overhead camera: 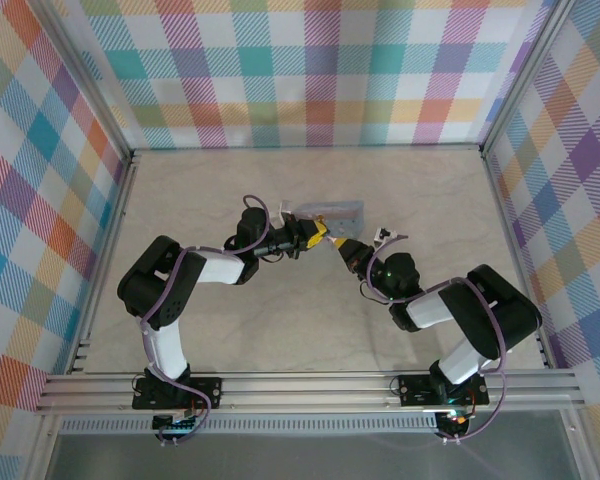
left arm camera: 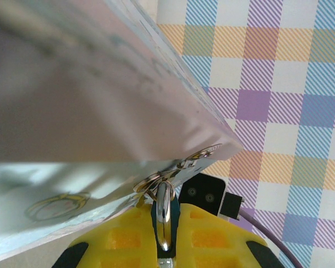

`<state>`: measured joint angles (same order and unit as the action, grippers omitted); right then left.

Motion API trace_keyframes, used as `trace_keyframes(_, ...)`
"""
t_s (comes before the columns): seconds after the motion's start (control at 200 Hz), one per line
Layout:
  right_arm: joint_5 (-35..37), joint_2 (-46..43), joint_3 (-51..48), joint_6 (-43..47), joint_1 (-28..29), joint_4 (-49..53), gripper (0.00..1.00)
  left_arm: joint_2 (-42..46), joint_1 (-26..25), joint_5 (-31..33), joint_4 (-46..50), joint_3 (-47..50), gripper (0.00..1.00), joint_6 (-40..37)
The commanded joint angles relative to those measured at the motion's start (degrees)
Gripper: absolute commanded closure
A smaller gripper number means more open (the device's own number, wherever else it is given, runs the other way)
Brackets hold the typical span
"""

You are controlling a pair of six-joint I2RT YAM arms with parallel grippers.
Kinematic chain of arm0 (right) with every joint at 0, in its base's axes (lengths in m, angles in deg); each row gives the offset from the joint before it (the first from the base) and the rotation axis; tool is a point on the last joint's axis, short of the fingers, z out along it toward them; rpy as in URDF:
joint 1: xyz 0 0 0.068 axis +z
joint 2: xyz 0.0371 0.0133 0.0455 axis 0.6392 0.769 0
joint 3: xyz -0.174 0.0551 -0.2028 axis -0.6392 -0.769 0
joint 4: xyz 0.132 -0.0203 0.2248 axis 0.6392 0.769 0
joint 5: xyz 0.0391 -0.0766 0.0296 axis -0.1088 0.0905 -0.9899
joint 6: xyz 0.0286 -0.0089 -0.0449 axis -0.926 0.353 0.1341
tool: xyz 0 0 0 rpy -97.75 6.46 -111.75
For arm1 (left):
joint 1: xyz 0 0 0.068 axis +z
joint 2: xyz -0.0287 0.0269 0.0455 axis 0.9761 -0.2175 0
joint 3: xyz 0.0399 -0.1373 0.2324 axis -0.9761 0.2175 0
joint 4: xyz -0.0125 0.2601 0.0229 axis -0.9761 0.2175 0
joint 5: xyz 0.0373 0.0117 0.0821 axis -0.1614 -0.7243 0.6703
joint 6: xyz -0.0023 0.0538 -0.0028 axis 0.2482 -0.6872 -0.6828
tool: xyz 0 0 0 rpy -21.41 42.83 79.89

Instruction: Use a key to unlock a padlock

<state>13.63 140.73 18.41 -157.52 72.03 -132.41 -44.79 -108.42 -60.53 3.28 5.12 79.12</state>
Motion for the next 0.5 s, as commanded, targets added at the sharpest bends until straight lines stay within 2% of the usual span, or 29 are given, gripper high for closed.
trace_keyframes(0.0, 0.83, 0.13, 1.76, 1.57, 0.31, 0.07, 1.0, -0.47, -0.22, -0.73, -4.4, 0.41, 1.0, 1.4)
trace_keyframes(0.495, 1.45, 1.21, 1.2, 1.15, 0.53, -1.33, 1.0, -0.68, -0.21, -0.7, -4.75, 0.73, 1.0, 1.76)
